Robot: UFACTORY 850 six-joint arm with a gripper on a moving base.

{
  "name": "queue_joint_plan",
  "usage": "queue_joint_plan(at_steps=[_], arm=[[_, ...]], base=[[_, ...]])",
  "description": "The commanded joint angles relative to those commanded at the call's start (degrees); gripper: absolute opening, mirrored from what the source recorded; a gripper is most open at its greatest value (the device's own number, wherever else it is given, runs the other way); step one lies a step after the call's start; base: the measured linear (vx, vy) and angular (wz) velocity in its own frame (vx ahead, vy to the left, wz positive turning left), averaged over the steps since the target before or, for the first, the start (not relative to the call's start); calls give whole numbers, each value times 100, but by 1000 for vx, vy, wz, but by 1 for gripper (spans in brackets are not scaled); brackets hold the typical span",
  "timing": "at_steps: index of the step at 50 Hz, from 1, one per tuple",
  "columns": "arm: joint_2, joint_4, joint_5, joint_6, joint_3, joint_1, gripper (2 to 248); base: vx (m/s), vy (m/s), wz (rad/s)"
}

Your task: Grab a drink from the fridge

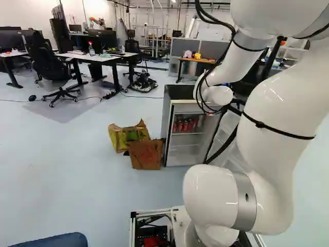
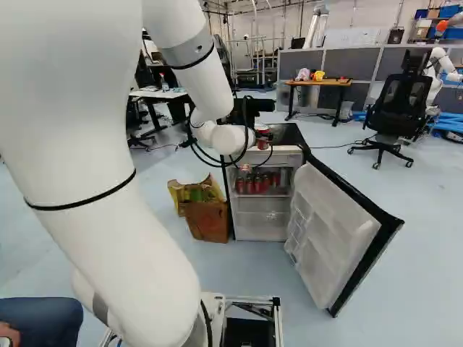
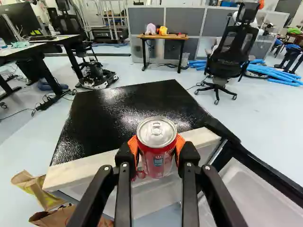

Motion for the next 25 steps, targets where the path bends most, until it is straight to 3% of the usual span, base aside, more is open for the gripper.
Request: queue_joint_plan(at_steps=[25], arm=[[-358, 0, -329, 0, -436, 113, 97]], base=[[0, 0, 0]])
